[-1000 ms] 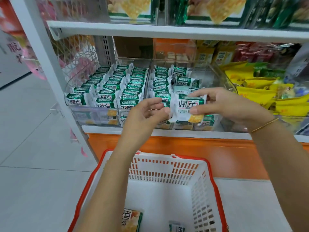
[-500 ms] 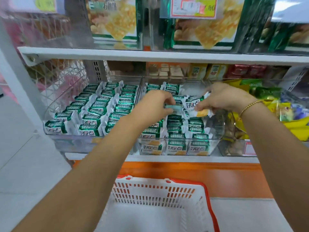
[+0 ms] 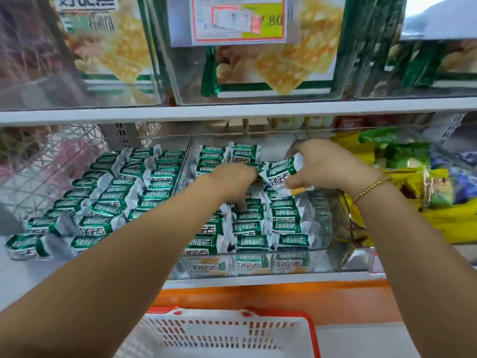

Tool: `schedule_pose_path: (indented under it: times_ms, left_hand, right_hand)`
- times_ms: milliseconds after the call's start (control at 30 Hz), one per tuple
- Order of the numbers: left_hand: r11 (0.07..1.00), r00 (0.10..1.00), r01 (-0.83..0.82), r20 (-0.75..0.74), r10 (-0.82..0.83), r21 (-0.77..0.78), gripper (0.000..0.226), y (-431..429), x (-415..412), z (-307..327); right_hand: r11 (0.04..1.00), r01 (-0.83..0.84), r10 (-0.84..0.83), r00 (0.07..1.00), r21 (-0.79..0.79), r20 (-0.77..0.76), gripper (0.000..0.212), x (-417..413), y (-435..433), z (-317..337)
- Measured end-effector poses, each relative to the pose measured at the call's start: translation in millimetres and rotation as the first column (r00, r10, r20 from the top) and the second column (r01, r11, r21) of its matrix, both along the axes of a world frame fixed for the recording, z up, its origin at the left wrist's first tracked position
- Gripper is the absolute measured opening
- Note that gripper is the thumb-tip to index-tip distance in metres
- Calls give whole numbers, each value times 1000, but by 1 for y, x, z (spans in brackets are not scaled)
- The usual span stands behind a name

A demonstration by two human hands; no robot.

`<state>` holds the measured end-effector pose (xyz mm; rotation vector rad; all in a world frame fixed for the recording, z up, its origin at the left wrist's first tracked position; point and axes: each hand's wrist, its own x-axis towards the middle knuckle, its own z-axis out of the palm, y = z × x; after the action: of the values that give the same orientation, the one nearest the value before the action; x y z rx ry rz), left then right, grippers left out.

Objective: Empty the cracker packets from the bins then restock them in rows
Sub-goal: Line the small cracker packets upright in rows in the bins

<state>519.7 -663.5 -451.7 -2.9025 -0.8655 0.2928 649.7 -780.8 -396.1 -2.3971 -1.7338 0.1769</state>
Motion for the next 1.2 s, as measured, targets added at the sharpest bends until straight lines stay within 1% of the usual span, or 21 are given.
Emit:
schedule_pose_path:
  times_ms: [100, 200, 300, 367, 467, 533, 667, 733, 833, 900, 933, 1000, 1067, 1133, 1200]
  left_hand:
    - [1000, 999, 14, 39, -14, -12, 56, 11, 3, -1]
    - [993, 987, 23, 161, -4, -116, 44, 21, 2, 5]
    - [983, 972, 27, 233, 16, -179, 36, 29, 0, 14]
    - [979, 957, 32, 288, 27, -199, 28, 36, 0, 16]
    - [976, 936, 3, 345, 74, -216, 20, 44, 0, 17]
    - [971, 921, -25, 373, 115, -237, 17, 47, 1, 16]
    - [974, 886, -94, 428, 176, -205, 13, 51, 1, 9]
    - [972, 861, -121, 466, 205, -204, 13, 52, -3, 7]
    - [971, 823, -117, 526, 213, -210, 18, 44, -13, 7]
    - [970, 802, -111, 558, 215, -215, 23, 34, -21, 8]
    - [973, 805, -115, 554, 211, -202, 26, 29, -26, 7]
    - [977, 834, -129, 514, 200, -170, 29, 20, -32, 5]
    - [973, 844, -149, 491, 217, -174, 32, 12, -40, 6]
    - [963, 819, -165, 514, 254, -214, 32, 3, -49, 10]
    - [957, 768, -169, 577, 277, -235, 30, -9, -61, 12]
  right_hand:
    - [998, -33, 33, 999, -49, 2, 62, 0, 4, -2]
    - [986, -91, 92, 996, -137, 2, 64, 1, 9, -1]
    - [961, -149, 148, 989, -234, -23, 64, 0, 14, -2]
    - [957, -169, 162, 985, -237, -52, 63, -3, 19, -6]
    - [969, -186, 159, 973, -163, -166, 63, -10, 32, -17]
    - [982, -163, 138, 965, -99, -221, 63, -15, 39, -24]
    - [995, -93, 79, 949, -31, -304, 64, -23, 49, -42]
    - [999, -32, 31, 940, 3, -340, 72, -25, 51, -47]
    - [997, 58, -69, 935, -42, -348, 93, -22, 51, -52]
    - [991, 94, -120, 933, -90, -340, 98, -22, 50, -54]
    - [988, 107, -139, 925, -108, -353, 99, -22, 51, -56]
    - [986, 131, -166, 874, -107, -456, 101, -24, 54, -62]
    - [986, 151, -163, 783, -71, -601, 104, -28, 58, -69]
    - [986, 160, -143, 718, -38, -681, 109, -31, 59, -73]
    - [989, 145, -129, 716, -34, -686, 113, -33, 56, -72]
